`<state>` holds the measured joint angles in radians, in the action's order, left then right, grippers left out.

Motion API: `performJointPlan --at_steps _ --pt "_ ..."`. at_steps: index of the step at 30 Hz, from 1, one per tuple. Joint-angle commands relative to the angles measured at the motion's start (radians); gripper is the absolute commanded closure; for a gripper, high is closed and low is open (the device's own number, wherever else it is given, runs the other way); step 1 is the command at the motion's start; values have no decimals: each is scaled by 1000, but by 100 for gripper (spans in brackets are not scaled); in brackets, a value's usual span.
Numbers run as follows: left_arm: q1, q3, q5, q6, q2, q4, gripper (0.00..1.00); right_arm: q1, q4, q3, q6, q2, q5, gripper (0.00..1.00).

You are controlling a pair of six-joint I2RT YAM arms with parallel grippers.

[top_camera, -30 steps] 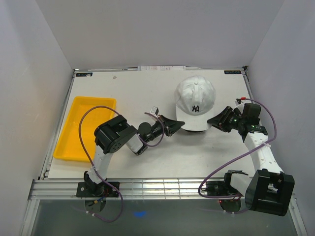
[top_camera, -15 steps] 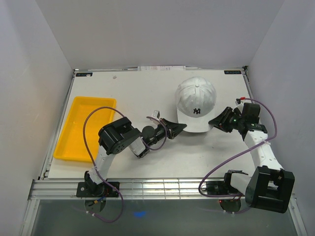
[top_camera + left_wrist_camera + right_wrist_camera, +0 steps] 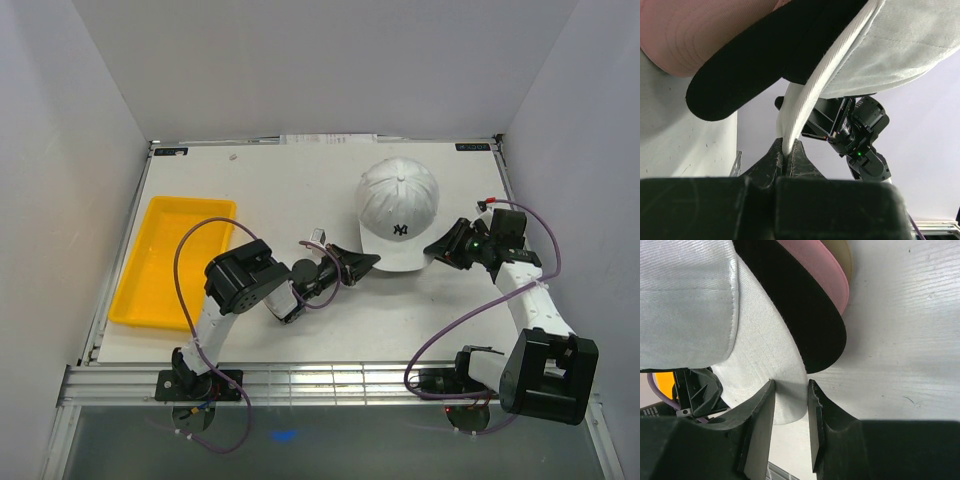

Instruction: Stack the hats

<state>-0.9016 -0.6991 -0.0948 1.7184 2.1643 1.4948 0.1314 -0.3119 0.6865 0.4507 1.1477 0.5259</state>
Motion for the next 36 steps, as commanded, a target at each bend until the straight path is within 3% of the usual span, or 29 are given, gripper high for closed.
performJointPlan --at_steps 1,26,32,36 --pt "-115 9 -255 13 58 -172 100 -29 -59 -21 -33 41 -50 74" --pt "-118 7 -258 38 51 -346 99 -29 -58 -30 -61 86 -87 74" --pt "-118 18 -253 46 51 -357 89 -29 -55 -31 -63 92 -89 74" --pt "-118 21 -250 44 46 -363 74 -29 -55 -30 -61 93 -89 74"
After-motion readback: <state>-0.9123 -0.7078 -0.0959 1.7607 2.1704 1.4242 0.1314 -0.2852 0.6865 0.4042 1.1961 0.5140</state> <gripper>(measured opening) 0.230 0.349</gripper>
